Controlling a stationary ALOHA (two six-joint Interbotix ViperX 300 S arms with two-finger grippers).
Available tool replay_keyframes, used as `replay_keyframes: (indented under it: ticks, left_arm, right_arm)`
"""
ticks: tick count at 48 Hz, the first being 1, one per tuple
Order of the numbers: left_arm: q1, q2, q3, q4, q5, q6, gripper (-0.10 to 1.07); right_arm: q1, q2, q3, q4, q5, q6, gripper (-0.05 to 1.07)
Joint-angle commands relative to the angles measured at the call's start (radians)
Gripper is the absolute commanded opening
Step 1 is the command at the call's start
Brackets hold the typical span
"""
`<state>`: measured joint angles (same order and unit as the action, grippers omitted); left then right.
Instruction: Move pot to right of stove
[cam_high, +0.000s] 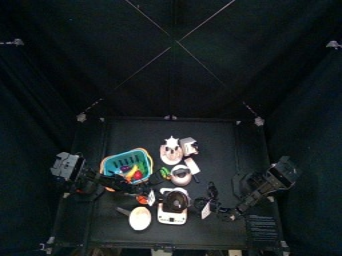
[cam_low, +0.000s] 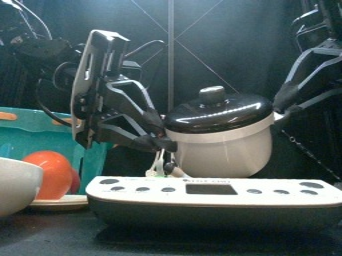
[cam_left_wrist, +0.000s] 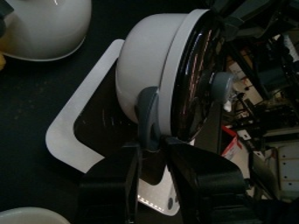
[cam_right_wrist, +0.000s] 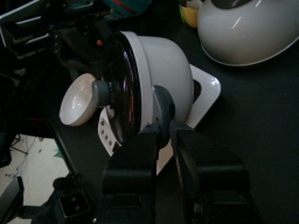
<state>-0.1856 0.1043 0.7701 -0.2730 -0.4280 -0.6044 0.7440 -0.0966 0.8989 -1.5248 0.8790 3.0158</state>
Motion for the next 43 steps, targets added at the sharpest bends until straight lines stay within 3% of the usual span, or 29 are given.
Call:
replay_keyframes:
  ticks: [1,27,43]
  left_arm:
    - [0.029,-0.011,-0.087,0.006,-0.015,-0.003,0.63]
    - [0.055,0.049,-0.19,0.037,-0.011,-0.003,0.63]
    - [0.058,0.064,-0.218,0.055,0.005,-0.006,0.63]
  right_arm:
    - [0.0,-0.031,-0.006,0.015,0.012,-0.003,0.48]
    - [0.087,-0.1,0.041,0.091,0.103,-0.003,0.48]
    - [0.173,-0.127,0.055,0.206,0.167,-0.005,0.48]
